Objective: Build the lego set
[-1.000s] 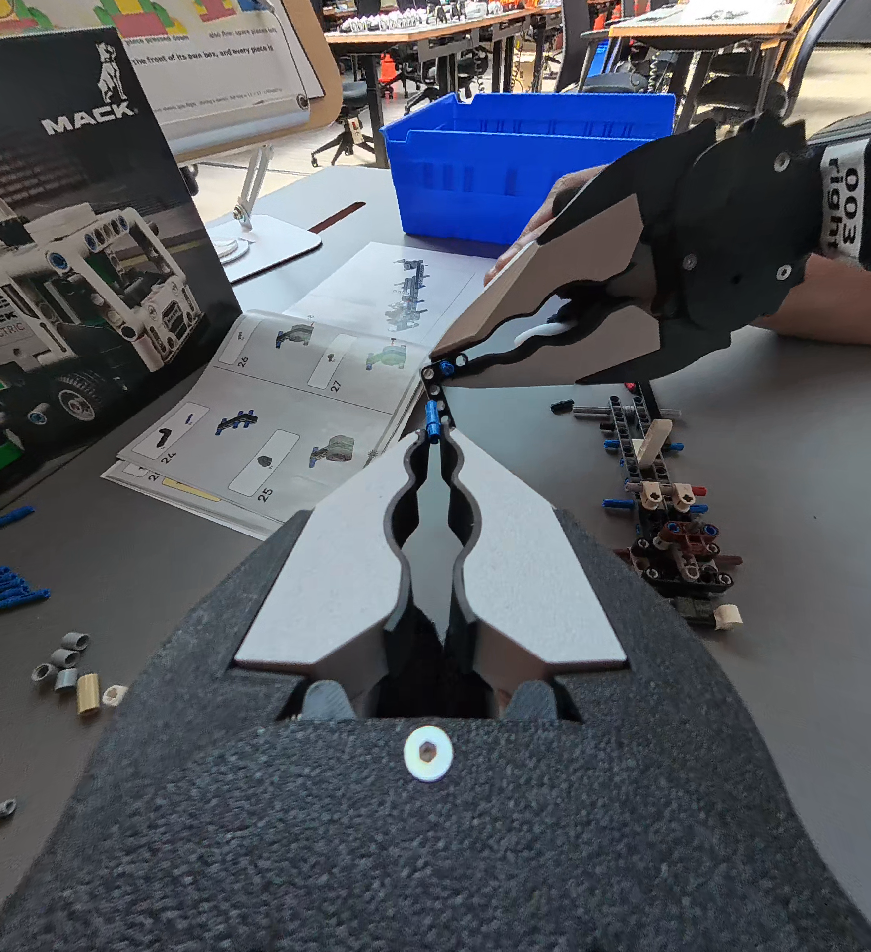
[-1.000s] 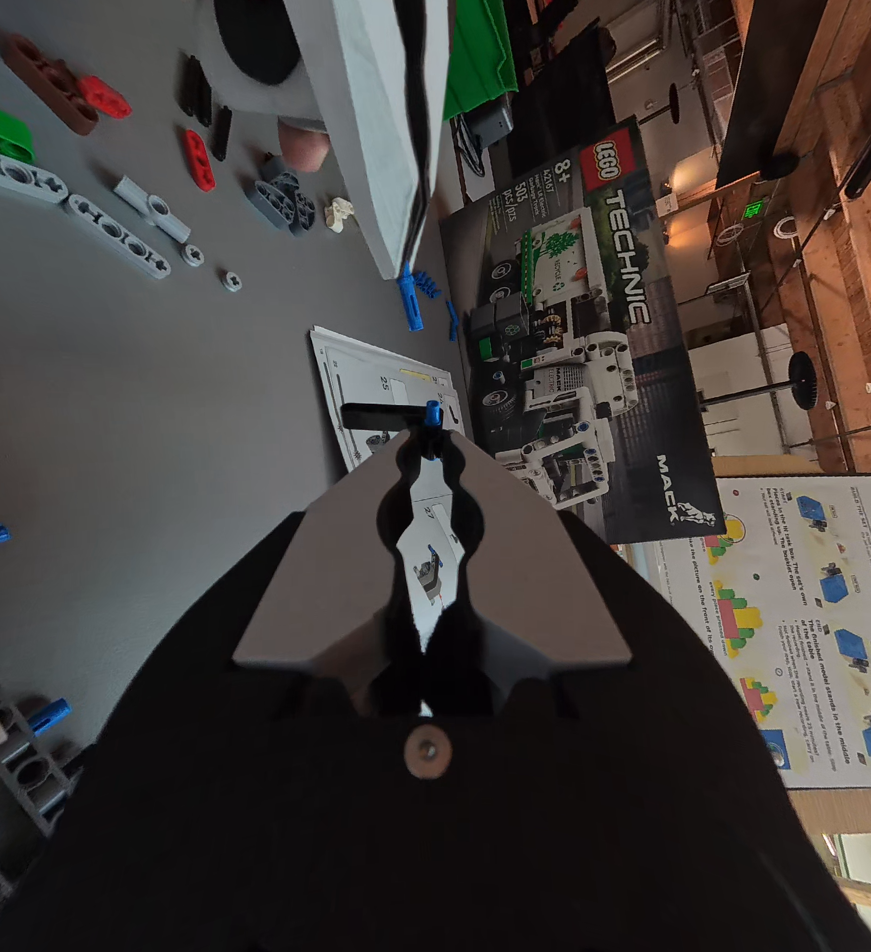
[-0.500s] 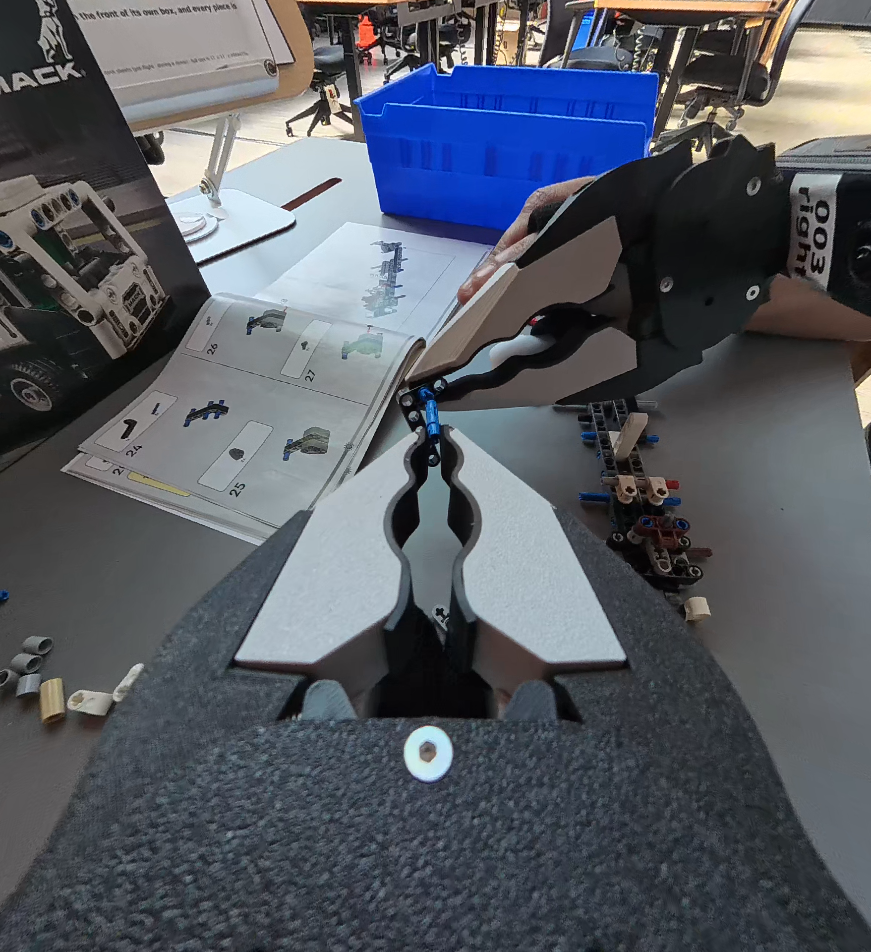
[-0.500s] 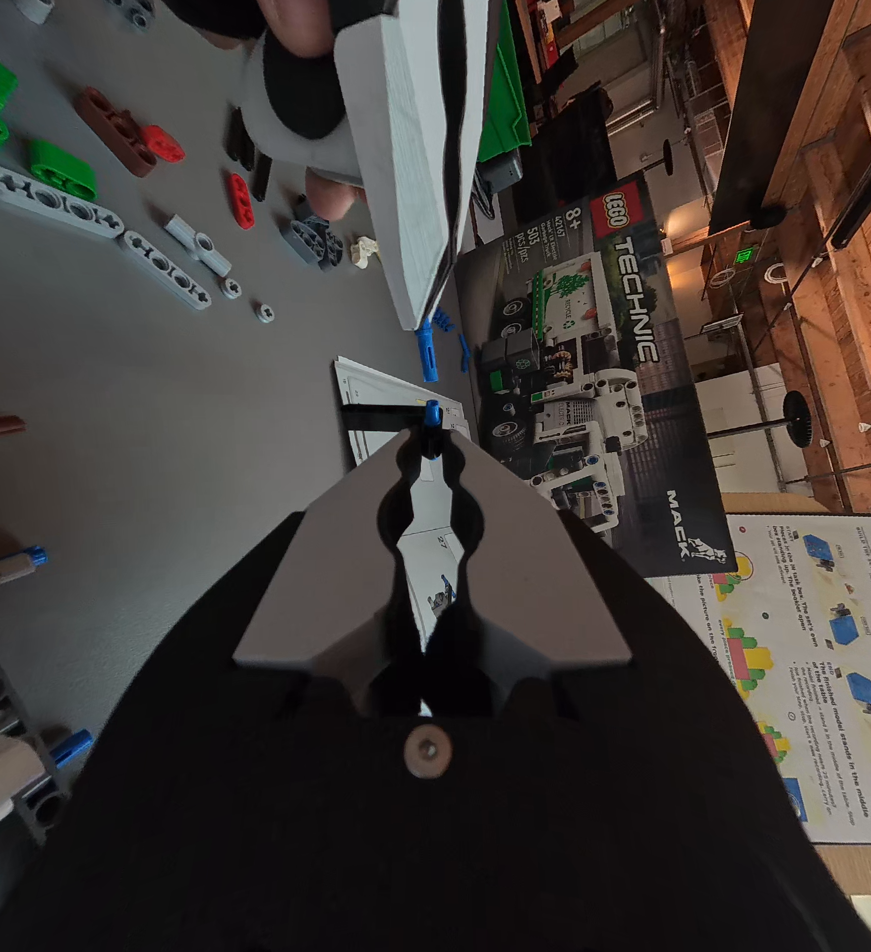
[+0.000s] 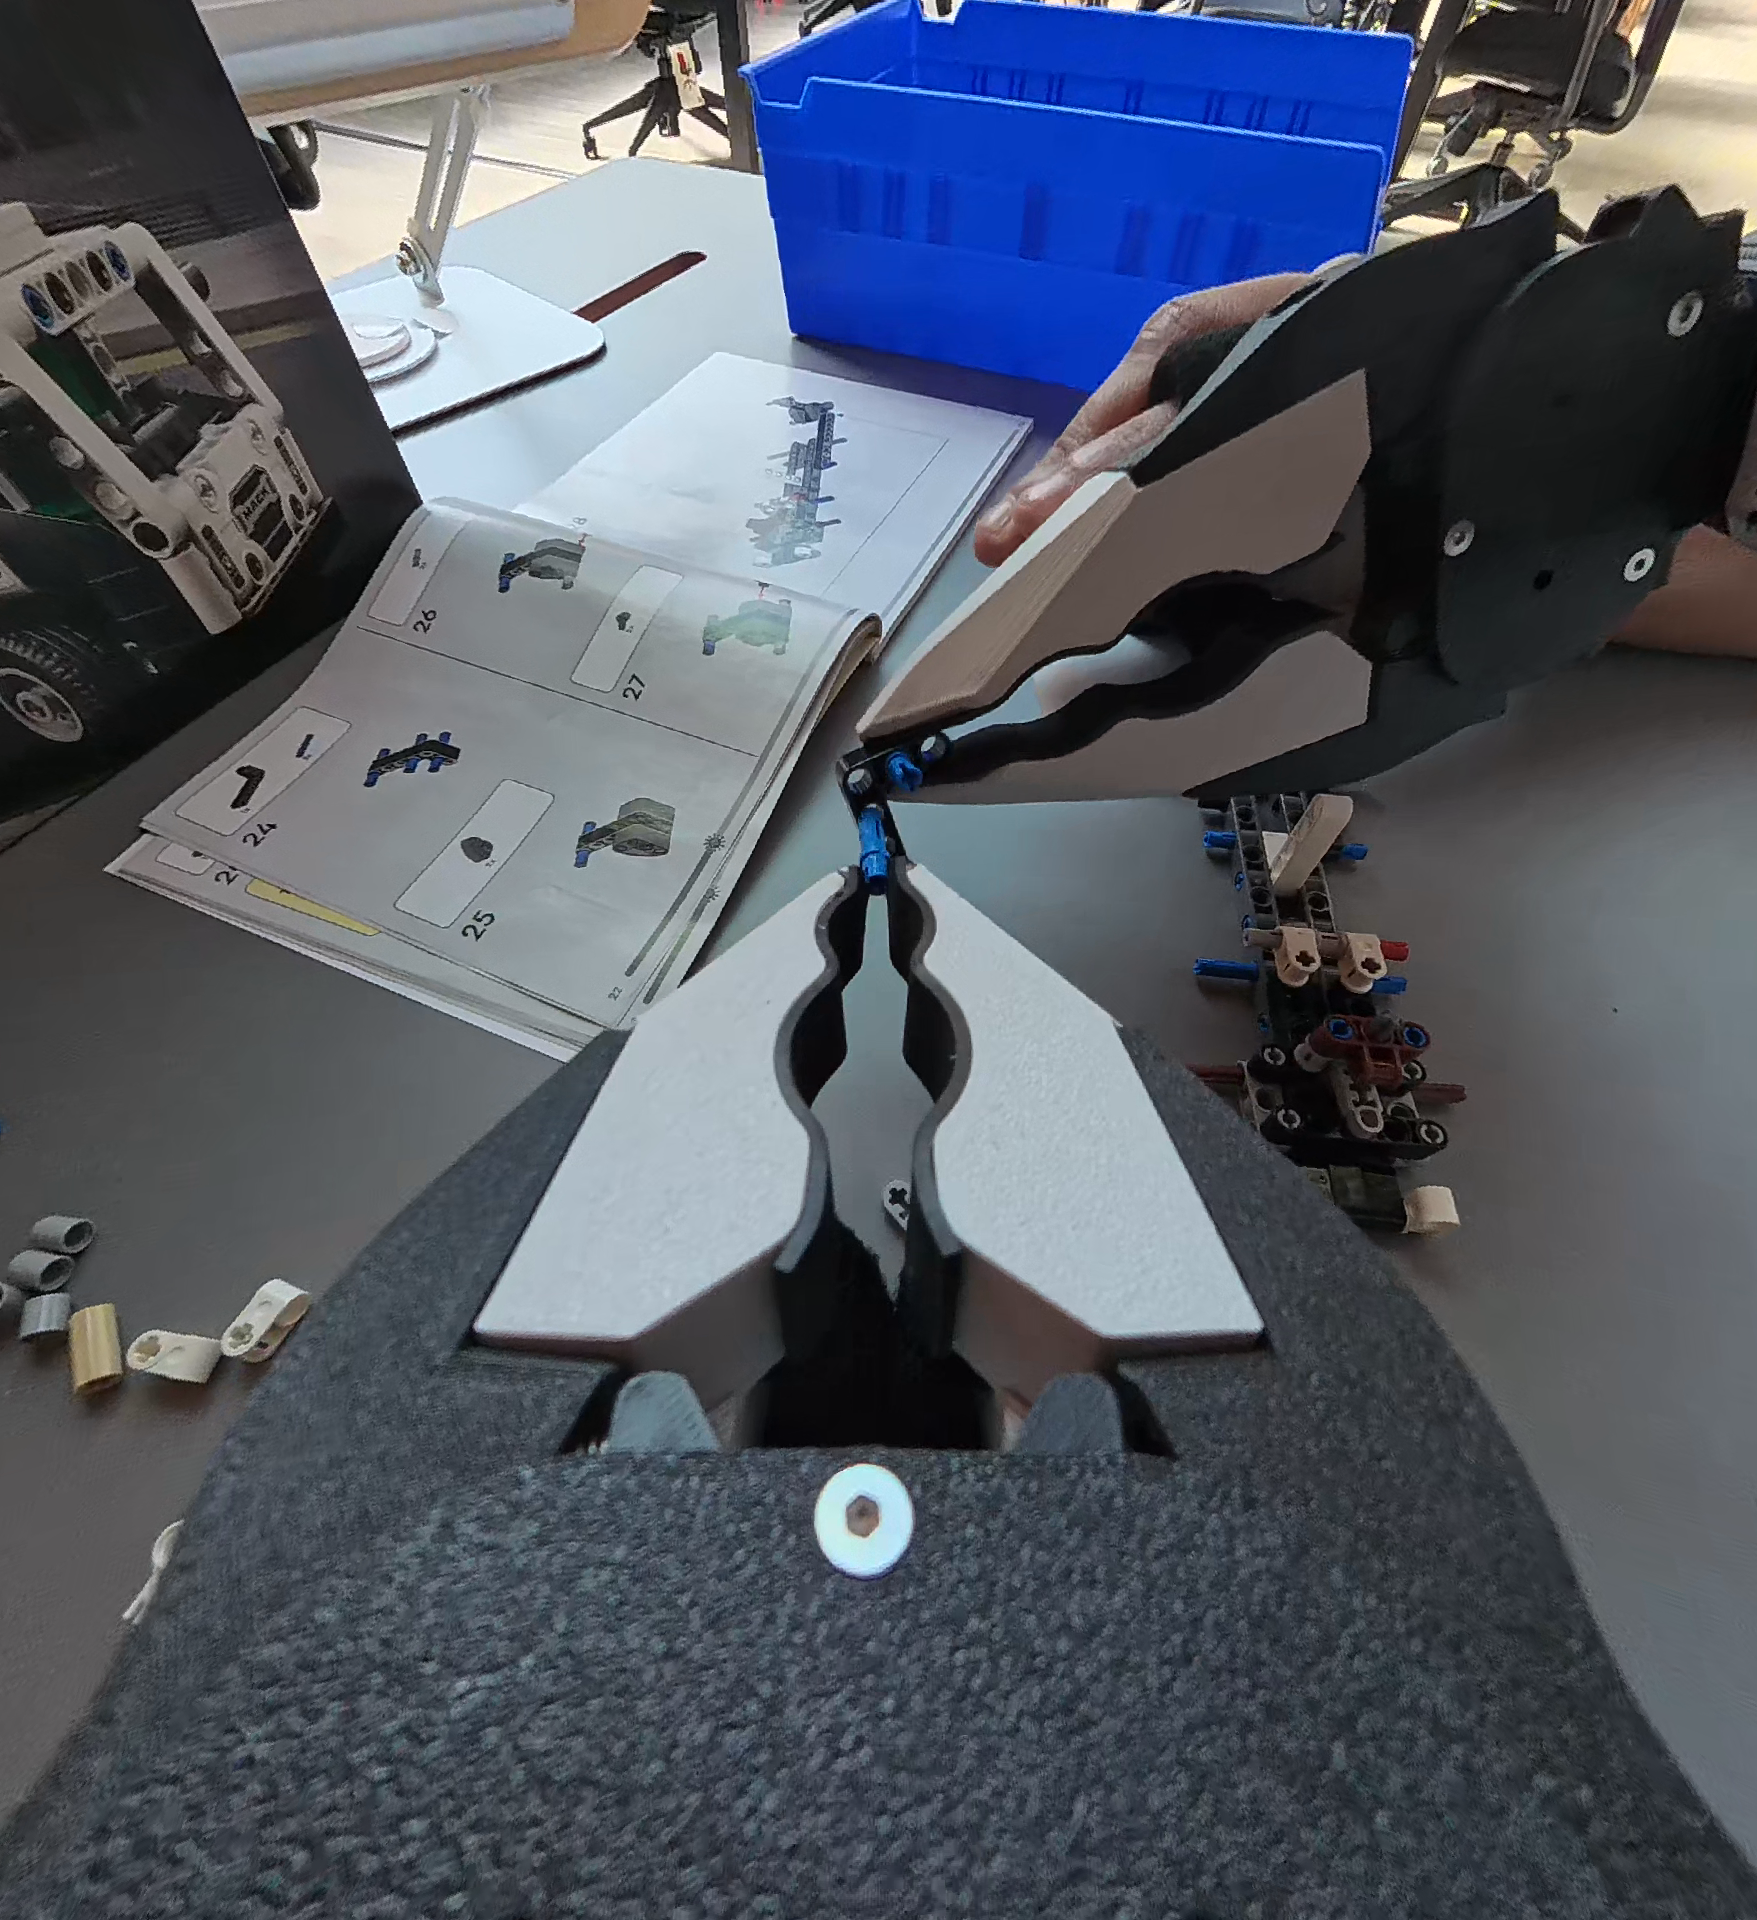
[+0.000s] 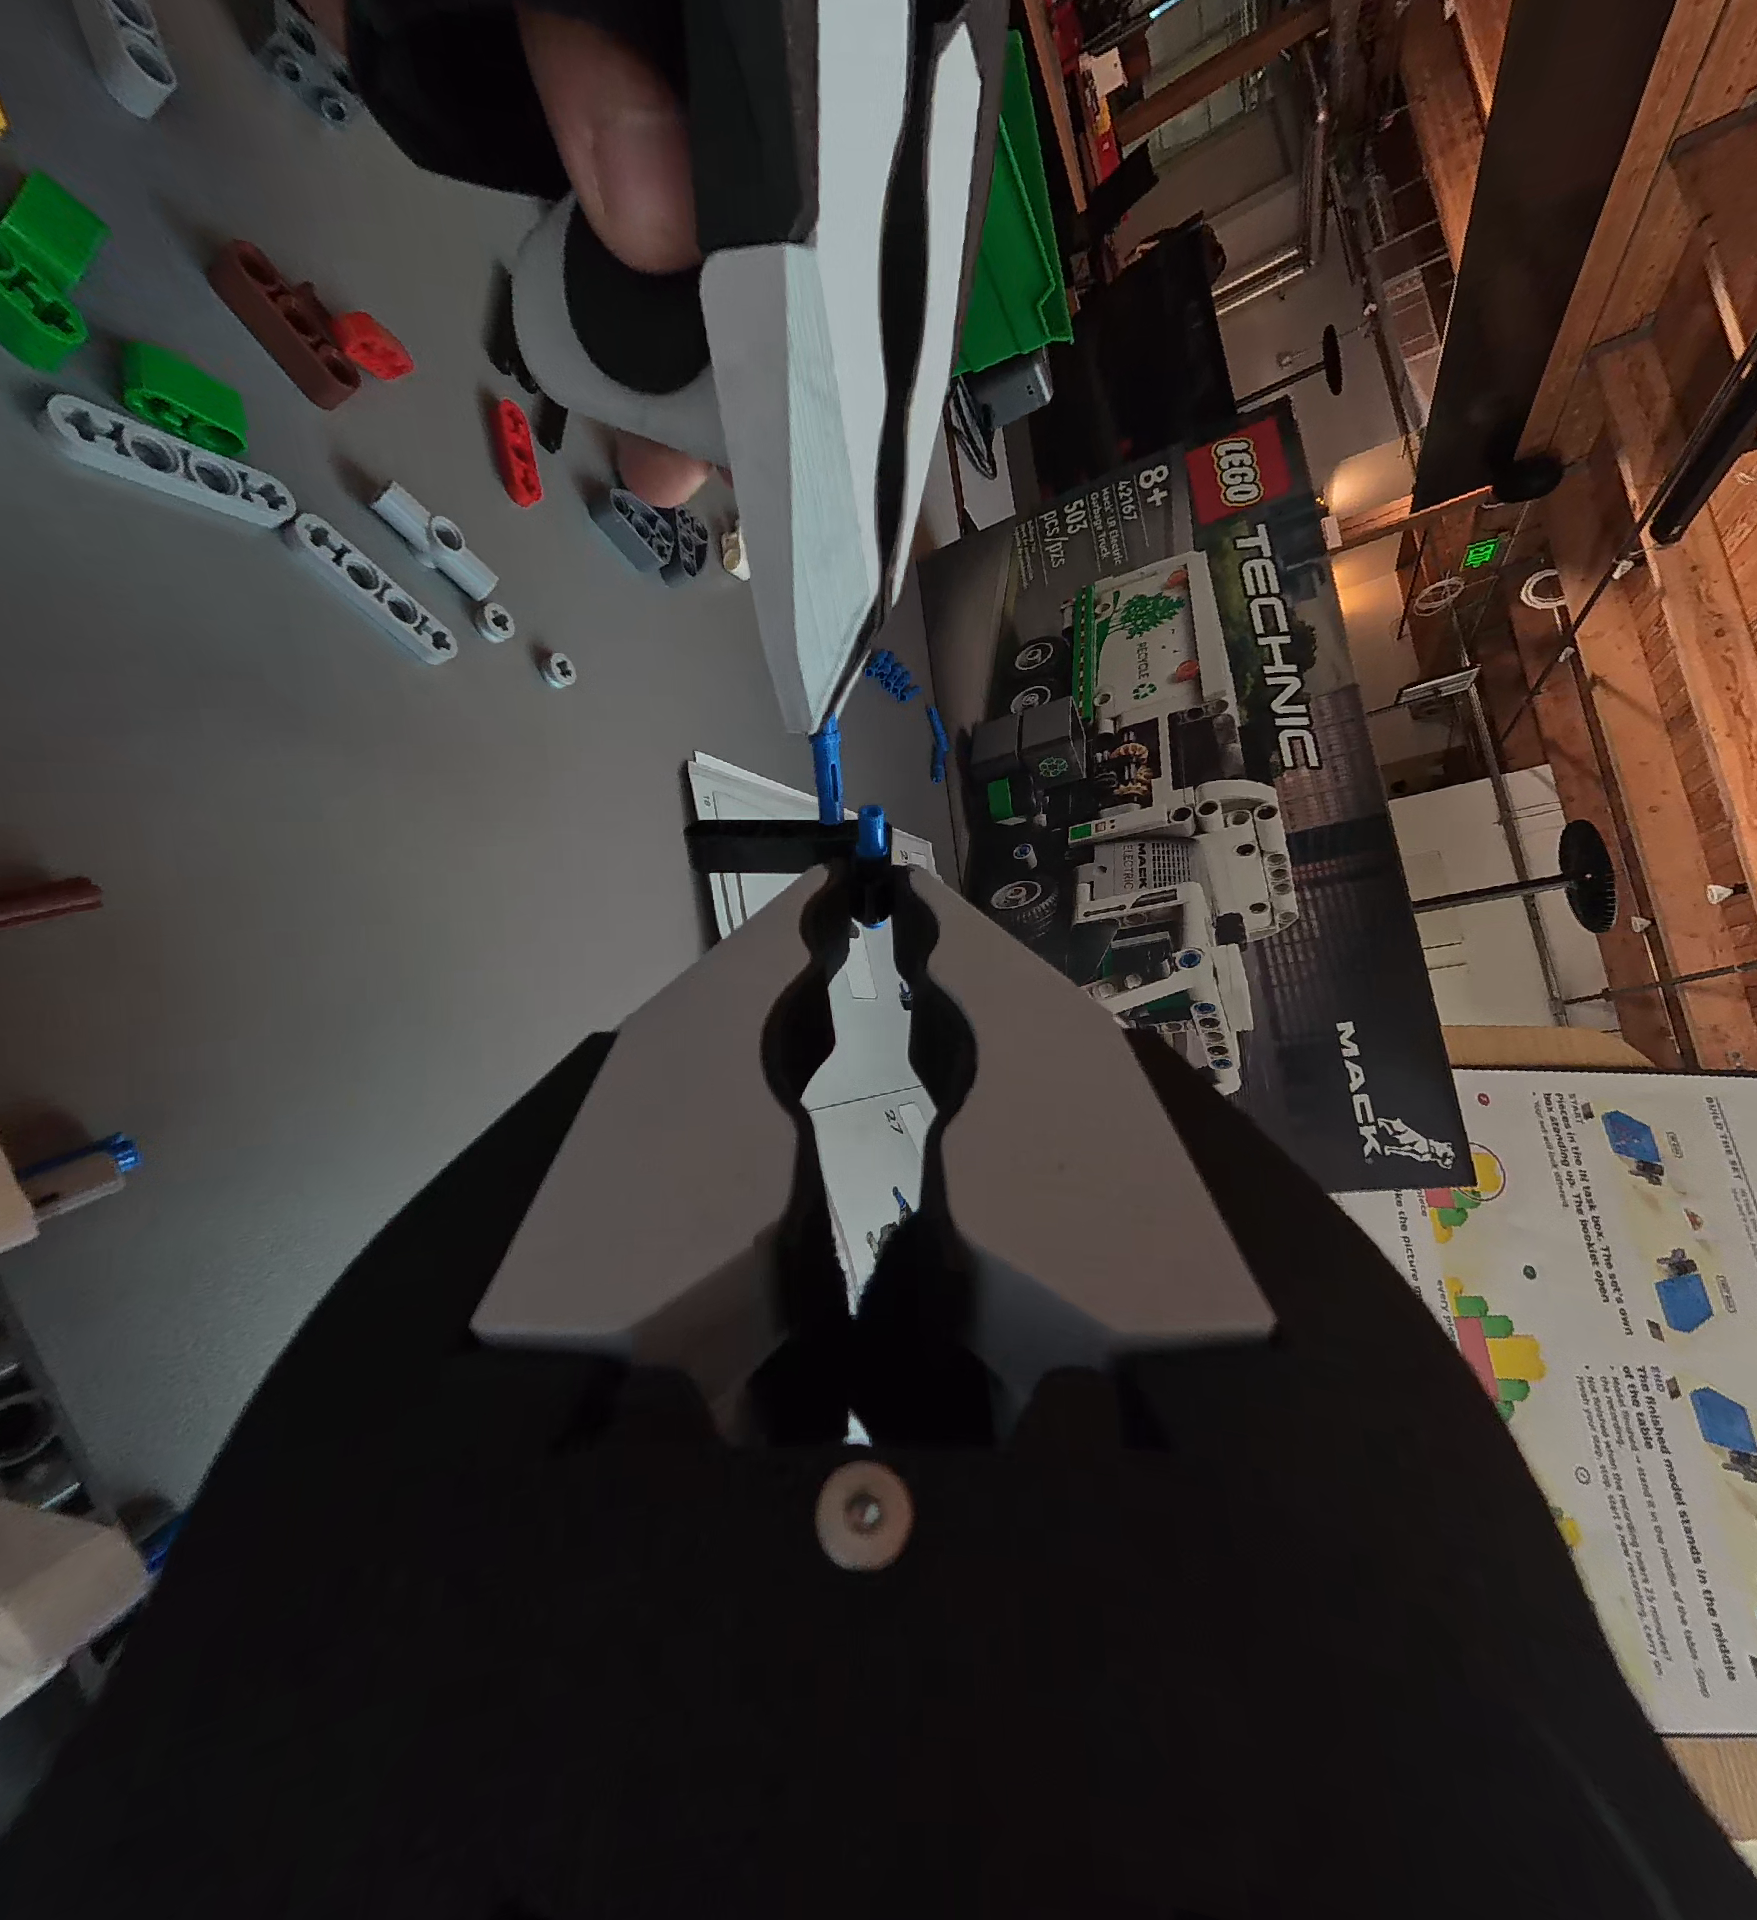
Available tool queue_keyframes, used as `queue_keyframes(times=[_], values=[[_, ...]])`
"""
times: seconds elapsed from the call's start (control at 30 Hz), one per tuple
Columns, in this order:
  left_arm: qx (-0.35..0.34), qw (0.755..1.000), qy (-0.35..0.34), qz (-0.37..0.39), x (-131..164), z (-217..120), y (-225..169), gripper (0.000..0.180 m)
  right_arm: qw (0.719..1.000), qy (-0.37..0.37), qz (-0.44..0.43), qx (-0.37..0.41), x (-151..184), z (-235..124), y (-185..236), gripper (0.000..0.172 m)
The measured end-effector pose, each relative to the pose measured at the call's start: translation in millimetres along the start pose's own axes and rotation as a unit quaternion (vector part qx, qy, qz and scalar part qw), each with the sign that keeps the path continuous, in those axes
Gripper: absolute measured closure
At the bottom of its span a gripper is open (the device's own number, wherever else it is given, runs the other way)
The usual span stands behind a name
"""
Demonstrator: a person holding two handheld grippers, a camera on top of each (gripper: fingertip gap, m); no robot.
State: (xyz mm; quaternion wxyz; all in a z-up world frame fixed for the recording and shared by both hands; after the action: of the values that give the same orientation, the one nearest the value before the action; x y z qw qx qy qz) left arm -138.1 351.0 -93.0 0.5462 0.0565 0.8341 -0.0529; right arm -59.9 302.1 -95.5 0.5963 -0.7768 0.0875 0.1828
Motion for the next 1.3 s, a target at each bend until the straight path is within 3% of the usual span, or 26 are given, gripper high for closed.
queue_keyframes(times=[0.03,0.43,0.63,0.93,1.3], values=[[0.001,1.0,0.001,0.0,0,0,0,0.178,1.0,0.002,0.001,0.0,0,0,0,0.165],[-0.027,0.999,0.032,0.025,6,7,-1,0.178,0.999,0.03,0.007,-0.016,2,4,6,0.166],[-0.042,0.995,0.064,0.059,15,13,-1,0.178,0.994,0.057,0.066,-0.069,7,10,13,0.166],[-0.024,0.986,0.122,0.11,29,19,-5,0.178,0.985,0.085,0.074,-0.13,9,14,29,0.166],[0.004,0.985,0.123,0.119,33,20,-2,0.178,0.978,0.074,0.114,-0.16,13,14,29,0.166]])
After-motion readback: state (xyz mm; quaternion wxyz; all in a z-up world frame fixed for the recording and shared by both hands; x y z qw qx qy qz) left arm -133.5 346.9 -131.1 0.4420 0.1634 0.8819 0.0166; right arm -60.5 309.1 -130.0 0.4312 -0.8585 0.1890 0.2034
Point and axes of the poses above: each gripper's, where its closed fingertips meet, z out along the fingers, x out of its underside, y = z × x across the jaws, the point moved 5 cm from there along -z, back along the fingers, and after that the axes turned 3 degrees about x, right-handed, at the moved point
